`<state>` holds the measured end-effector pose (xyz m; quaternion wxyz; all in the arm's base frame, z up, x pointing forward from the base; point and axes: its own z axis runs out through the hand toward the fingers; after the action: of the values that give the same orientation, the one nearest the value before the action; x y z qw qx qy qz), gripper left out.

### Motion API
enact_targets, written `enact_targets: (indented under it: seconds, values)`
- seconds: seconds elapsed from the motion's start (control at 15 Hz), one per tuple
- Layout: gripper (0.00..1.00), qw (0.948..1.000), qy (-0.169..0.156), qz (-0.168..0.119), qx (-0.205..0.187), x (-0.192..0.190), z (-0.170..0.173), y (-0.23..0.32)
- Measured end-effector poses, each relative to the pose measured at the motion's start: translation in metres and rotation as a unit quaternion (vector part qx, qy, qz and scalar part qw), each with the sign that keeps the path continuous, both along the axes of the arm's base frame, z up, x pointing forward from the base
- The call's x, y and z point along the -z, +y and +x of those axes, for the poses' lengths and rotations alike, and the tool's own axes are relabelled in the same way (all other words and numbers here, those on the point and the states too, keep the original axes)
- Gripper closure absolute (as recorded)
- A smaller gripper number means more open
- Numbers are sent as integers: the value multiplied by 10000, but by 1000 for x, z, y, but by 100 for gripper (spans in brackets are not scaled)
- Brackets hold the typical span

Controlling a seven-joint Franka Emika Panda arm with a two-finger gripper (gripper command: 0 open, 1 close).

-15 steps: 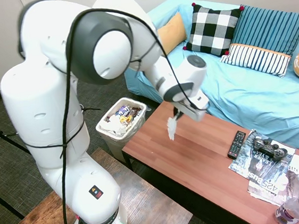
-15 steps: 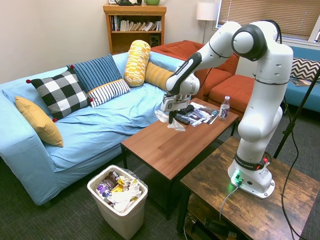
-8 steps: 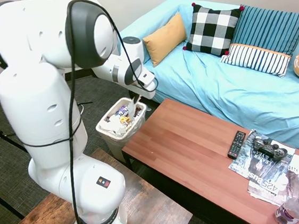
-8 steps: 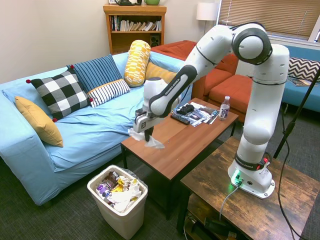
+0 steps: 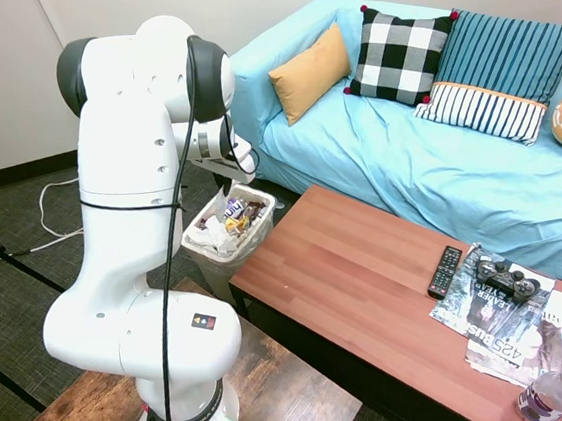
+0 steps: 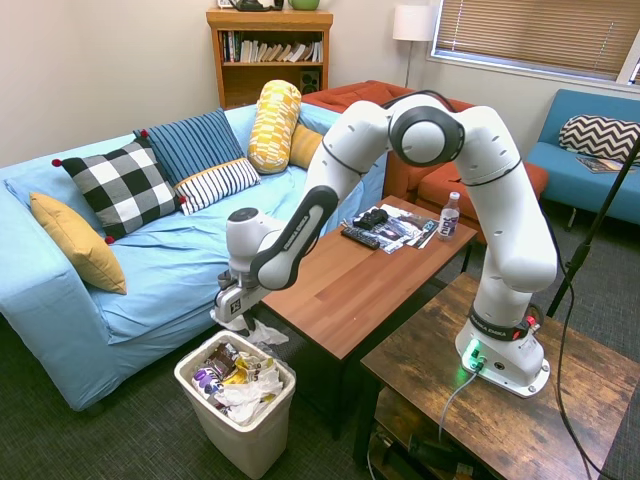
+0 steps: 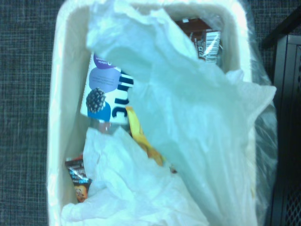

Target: Throw the tissue in the trash bin

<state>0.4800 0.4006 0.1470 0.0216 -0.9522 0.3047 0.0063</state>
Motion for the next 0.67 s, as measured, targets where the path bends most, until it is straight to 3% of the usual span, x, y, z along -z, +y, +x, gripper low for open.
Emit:
enact_targets:
  seconds: [0.07, 0.27, 0.67]
  values:
    - [0, 10000, 6, -60, 7, 15, 5, 8]
    - [0, 9997, 31, -226, 31, 43, 19, 16]
    - [0, 9996, -26, -246, 112, 34, 38, 15]
